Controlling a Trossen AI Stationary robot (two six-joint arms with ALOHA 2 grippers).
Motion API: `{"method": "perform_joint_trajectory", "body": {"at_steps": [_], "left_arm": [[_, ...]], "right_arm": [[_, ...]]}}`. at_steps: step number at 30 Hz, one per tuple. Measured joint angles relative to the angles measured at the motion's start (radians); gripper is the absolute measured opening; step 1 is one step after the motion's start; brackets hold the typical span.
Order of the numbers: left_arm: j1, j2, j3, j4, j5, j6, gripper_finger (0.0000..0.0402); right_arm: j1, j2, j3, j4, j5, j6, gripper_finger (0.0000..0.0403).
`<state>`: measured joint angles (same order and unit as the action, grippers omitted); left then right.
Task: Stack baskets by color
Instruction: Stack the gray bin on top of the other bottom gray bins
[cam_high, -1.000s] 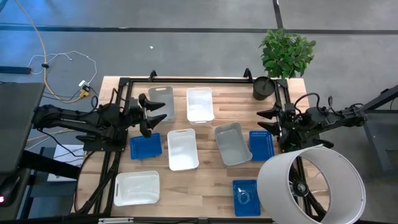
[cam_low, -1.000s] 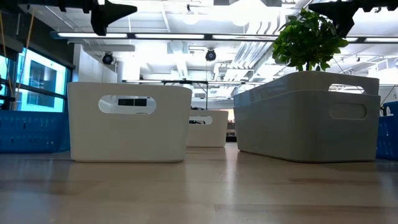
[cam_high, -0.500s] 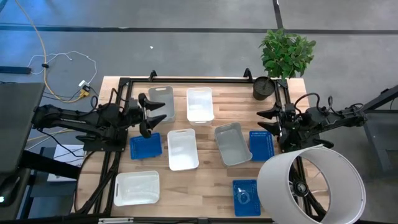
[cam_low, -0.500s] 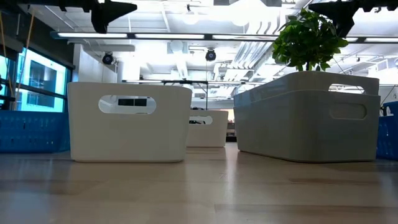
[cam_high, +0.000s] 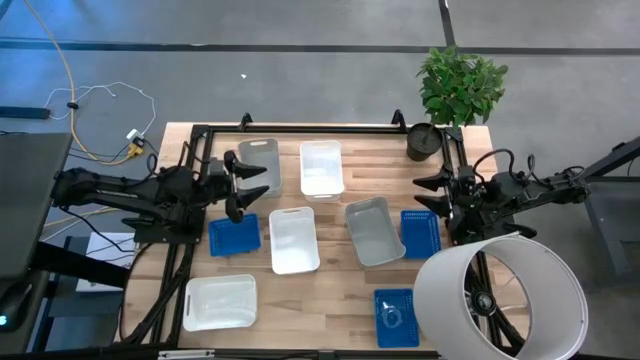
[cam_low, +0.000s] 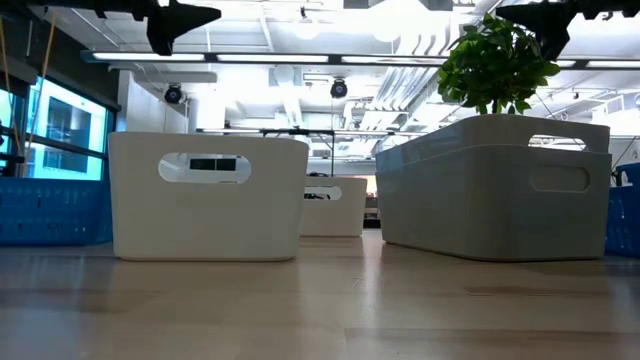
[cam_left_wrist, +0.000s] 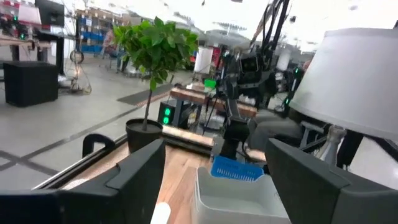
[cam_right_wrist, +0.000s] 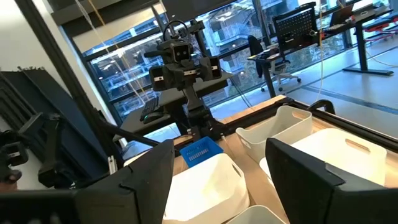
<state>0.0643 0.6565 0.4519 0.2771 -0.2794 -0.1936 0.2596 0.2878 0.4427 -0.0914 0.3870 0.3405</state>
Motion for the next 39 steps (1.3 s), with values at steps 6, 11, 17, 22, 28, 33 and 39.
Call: {"method": "perform_joint_trajectory", "body": {"at_steps": [6,11,17,22,28,33,39], "left_arm": [[0.000,0.094,0.183,-0.373,0.007,-0.006,0.0266],[0.021,0.197,0.342,-0.759,-0.155,-0.204,0.0266],[0.129,0.322,0.433,-1.146,-0.151,-0.591,0.0266],[0.162,0.386,0.423,-1.264,0.077,-0.561,0.0266],[0.135,0.419,0.418,-1.267,0.106,-0.203,0.0266],[0.147,0.449,0.418,-1.329,0.040,-0.050,0.0266],[0.201,0.526,0.417,-1.400,0.027,0.123,0.0266]], "right_arm": [[0.000,0.000,0.000,0.014,0.030,-0.001,0.0240],[0.000,0.000,0.000,0.015,0.030,0.000,0.0240],[0.000,0.000,0.000,0.015,0.032,0.000,0.0240],[0.000,0.000,0.000,0.014,0.032,-0.001,0.0240],[0.000,0.000,0.000,0.013,0.032,-0.001,0.0240],[0.000,0.000,0.000,0.012,0.032,0.001,0.0240],[0.000,0.000,0.000,0.005,0.032,-0.001,0.0240]]}}
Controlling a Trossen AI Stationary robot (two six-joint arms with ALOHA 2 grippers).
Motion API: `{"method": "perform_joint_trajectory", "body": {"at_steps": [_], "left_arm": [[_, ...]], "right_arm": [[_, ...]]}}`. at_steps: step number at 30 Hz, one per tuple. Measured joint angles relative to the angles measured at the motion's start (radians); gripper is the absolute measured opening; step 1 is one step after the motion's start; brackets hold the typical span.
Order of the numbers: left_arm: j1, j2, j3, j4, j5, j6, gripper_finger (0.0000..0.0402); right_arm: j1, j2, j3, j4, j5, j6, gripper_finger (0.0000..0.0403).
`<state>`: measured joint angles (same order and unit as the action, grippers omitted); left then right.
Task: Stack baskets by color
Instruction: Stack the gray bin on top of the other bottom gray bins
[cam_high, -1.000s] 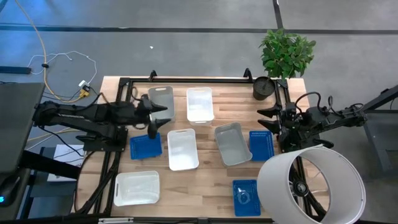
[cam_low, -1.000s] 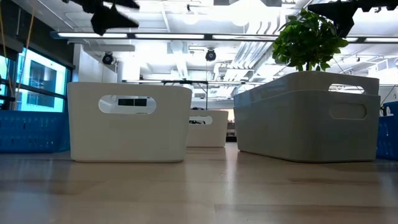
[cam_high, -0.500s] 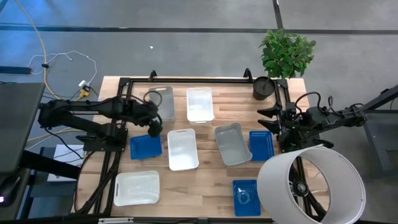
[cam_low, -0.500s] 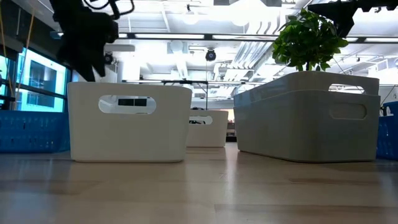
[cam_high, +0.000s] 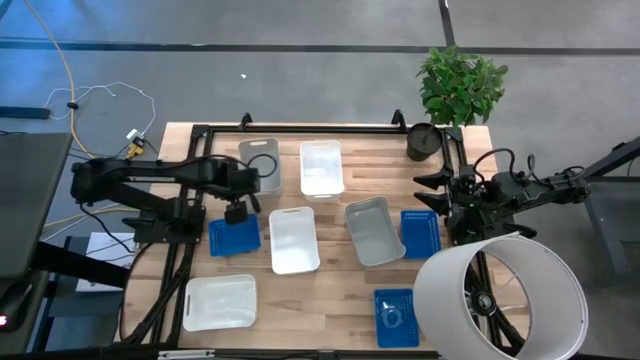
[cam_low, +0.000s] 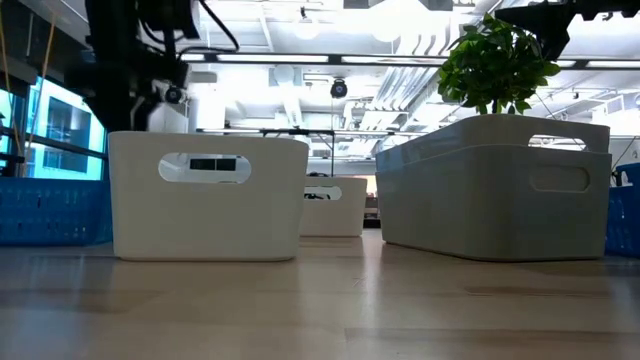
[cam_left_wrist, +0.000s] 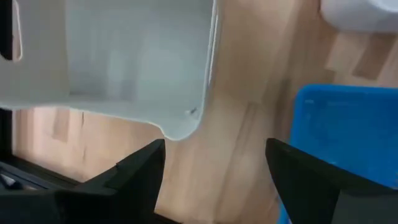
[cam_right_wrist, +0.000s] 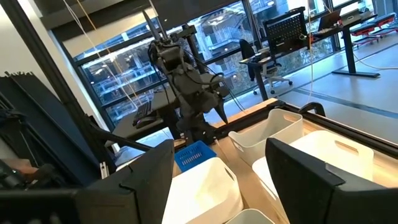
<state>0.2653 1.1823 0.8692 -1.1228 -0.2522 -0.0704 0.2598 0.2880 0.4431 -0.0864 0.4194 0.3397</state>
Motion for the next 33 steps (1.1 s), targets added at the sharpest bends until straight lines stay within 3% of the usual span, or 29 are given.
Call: {"method": "perform_joint_trajectory", "body": {"at_steps": [8,12,21,28,33], "left_arm": [[0.080,0.122,0.000,0.046,-0.016,0.140,0.0266],[0.109,0.169,0.000,0.067,-0.007,0.204,0.0246],[0.146,0.238,0.000,0.143,0.036,0.310,0.0137],[0.153,0.251,0.002,0.142,0.047,0.336,0.0019],[0.153,0.202,0.032,0.086,0.068,0.336,0.0008]], "right_arm": [[0.000,0.002,0.000,-0.001,0.001,0.000,0.0240],[0.000,0.002,0.000,-0.002,0.001,0.000,0.0240],[0.000,0.002,0.000,-0.003,0.000,-0.001,0.0240],[0.000,0.002,0.000,-0.003,0.000,-0.004,0.0240],[0.000,0.002,0.000,-0.003,0.000,-0.001,0.0240]]}}
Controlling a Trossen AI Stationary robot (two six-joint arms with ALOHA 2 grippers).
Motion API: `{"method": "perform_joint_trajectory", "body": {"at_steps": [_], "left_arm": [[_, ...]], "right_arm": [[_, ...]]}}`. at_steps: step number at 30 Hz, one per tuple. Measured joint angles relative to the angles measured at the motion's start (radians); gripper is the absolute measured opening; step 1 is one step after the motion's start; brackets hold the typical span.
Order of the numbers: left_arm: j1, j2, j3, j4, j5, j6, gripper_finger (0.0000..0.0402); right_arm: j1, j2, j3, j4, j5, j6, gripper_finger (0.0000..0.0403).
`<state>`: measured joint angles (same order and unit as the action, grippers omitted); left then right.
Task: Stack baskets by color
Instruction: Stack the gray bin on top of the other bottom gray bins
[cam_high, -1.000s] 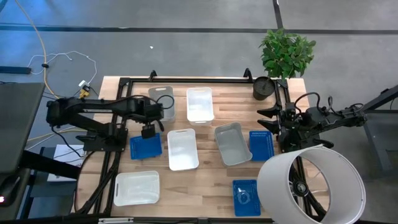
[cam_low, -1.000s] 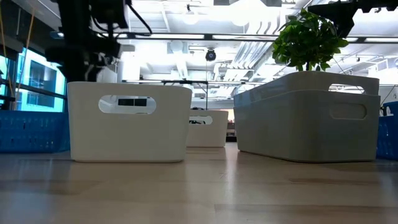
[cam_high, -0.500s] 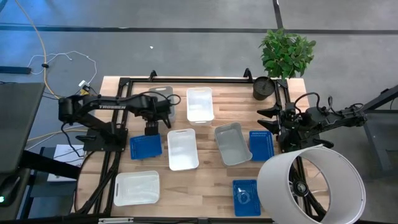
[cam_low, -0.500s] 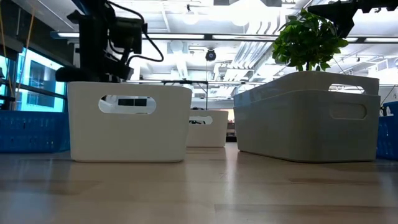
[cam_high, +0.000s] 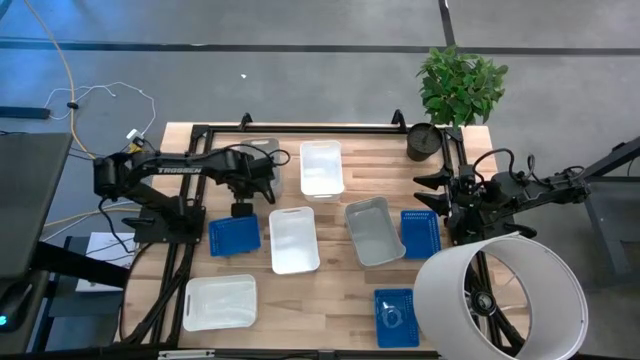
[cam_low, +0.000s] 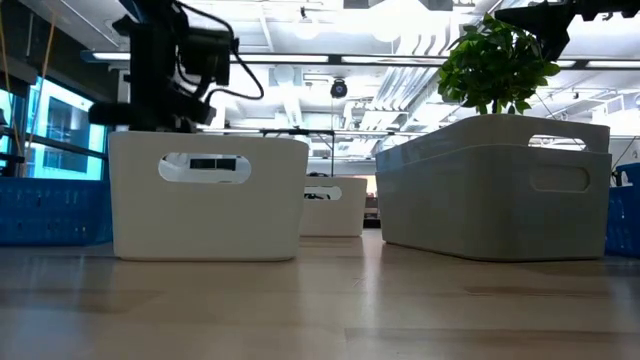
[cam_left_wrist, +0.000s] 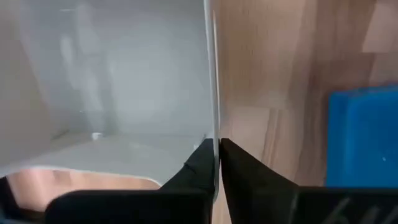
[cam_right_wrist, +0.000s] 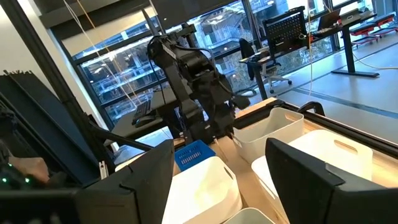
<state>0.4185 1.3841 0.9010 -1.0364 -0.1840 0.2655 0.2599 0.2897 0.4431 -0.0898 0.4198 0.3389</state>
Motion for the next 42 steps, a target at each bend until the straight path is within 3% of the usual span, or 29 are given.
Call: {"method": "perform_joint_trajectory", "body": {"at_steps": [6,13,18,24,28,33,42], "left_arm": [[-0.003,-0.093,0.121,-0.079,-0.034,-0.017,0.0001],[-0.080,-0.130,0.381,-0.183,-0.075,-0.045,0.0000],[-0.198,-0.071,0.561,-0.186,-0.075,-0.138,0.0000],[-0.371,0.092,0.735,-0.173,-0.086,-0.317,0.0000],[-0.472,0.207,0.804,-0.081,-0.043,-0.455,0.0000],[-0.568,0.309,0.816,0.185,-0.024,-0.579,0.0000],[-0.623,0.469,0.817,0.477,-0.037,-0.719,0.0000]], "right_arm": [[0.000,0.000,0.000,0.000,-0.001,-0.001,0.0240],[0.000,0.000,0.000,0.001,0.000,0.018,0.0240],[0.000,0.000,0.000,0.019,0.047,0.064,0.0240],[0.000,0.000,0.000,0.039,0.104,0.045,0.0240],[0.000,0.000,0.000,0.043,0.139,0.046,0.0240],[0.000,0.000,0.000,0.061,0.205,0.029,0.0240],[0.000,0.000,0.000,0.132,0.174,-0.004,0.0240]]}}
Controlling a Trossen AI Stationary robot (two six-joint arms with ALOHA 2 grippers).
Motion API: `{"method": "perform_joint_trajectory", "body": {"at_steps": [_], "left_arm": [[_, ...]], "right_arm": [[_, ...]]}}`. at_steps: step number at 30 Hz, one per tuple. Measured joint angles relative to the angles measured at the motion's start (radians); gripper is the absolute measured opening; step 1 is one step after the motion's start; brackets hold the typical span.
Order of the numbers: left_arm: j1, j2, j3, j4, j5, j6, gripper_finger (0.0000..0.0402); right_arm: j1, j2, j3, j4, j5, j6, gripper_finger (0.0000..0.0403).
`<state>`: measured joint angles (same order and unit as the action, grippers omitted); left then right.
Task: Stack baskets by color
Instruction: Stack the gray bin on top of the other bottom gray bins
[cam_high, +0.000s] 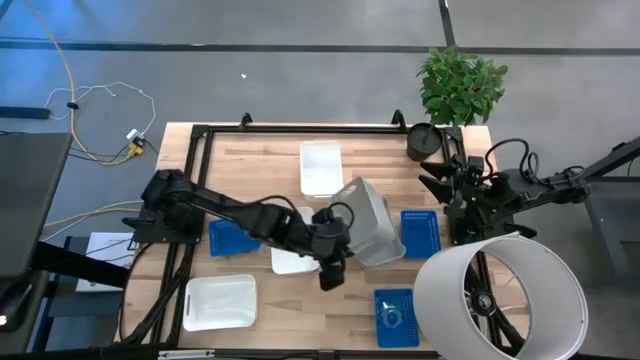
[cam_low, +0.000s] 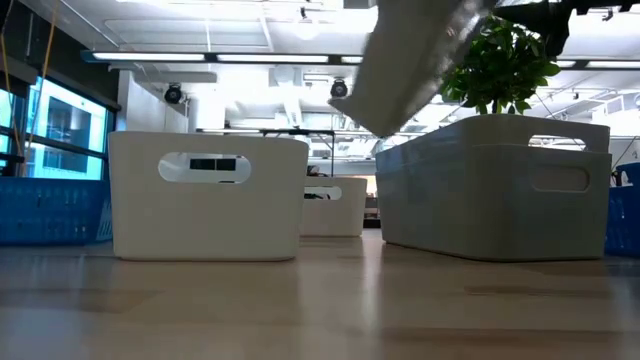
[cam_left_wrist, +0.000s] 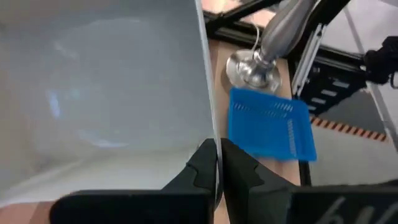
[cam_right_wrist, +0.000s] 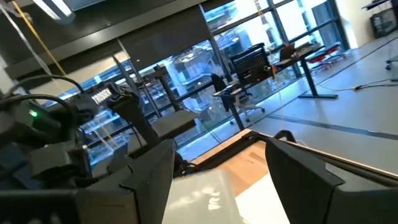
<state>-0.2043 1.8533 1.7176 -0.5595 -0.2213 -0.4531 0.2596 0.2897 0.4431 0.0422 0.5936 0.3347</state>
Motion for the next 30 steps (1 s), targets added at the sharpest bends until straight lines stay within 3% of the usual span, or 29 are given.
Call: {"method": "perform_joint_trajectory", "body": {"at_steps": [12,21,30], "left_arm": [[0.005,0.113,0.000,0.058,-0.070,0.173,0.0000],[0.023,0.164,0.000,0.099,-0.099,0.160,0.0000],[0.015,0.165,0.000,-0.023,-0.123,0.192,0.0000]], "right_arm": [[0.000,0.003,0.000,0.001,0.009,-0.055,0.0240],[0.000,0.004,0.000,0.000,0.009,-0.053,0.0240],[0.000,0.004,0.000,0.000,0.009,-0.090,0.0240]]}}
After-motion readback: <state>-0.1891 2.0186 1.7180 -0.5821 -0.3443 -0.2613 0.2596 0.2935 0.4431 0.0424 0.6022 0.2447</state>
